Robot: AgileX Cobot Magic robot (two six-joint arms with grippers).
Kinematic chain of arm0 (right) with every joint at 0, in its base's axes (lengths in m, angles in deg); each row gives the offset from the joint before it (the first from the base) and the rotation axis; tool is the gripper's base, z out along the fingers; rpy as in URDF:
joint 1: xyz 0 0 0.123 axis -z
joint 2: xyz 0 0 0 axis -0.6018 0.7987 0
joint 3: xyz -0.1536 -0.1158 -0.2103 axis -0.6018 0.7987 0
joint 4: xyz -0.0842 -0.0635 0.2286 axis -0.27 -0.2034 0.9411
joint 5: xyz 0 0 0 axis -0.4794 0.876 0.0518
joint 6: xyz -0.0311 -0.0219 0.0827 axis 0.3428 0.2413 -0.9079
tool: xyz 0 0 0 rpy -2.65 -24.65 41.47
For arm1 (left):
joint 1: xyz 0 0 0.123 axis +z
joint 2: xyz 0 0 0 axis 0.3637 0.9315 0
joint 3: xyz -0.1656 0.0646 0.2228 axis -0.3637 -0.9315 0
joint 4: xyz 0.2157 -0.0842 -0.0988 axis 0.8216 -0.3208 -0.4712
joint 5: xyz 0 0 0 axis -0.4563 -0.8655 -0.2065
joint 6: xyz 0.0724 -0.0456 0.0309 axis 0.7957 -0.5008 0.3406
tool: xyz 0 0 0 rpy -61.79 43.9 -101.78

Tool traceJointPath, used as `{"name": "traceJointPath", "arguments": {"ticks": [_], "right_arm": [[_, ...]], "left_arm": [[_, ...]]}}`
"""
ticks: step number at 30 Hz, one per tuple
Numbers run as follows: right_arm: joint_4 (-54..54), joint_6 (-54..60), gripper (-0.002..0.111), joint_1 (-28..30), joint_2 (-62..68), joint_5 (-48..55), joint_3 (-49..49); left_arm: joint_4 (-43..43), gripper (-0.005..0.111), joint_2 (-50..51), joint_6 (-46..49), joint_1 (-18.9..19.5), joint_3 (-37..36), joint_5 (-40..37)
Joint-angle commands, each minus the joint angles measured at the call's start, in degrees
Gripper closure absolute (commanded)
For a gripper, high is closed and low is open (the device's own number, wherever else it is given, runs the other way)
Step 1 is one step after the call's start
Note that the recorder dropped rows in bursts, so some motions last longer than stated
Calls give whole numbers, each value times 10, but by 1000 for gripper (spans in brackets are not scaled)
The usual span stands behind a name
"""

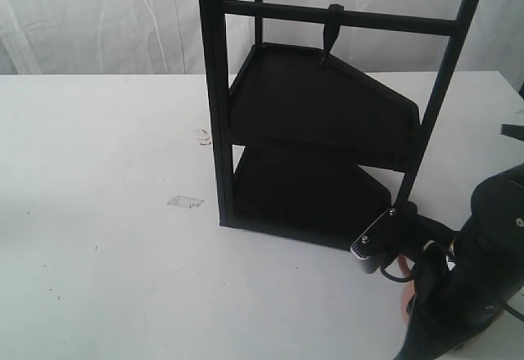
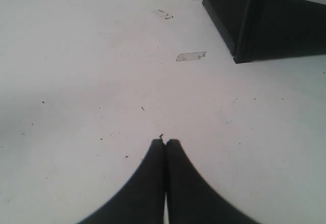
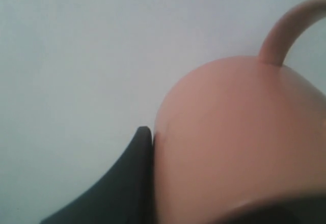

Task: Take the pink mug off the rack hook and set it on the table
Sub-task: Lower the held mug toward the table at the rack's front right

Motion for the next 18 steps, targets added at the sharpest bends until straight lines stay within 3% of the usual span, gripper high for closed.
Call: {"name": "traceJointPath", "arguments": {"ticks": [1, 9, 18], "right_arm": [[1, 0, 103, -2, 2, -1, -1], [1, 0, 77, -2, 0, 1, -1], [1, 0, 71, -2, -17, 1, -1]], "left_arm": [[-6, 107, -3, -1, 1, -2, -1], [-6, 107, -3, -1, 1, -2, -1], [-6, 107, -3, -1, 1, -2, -1]]}}
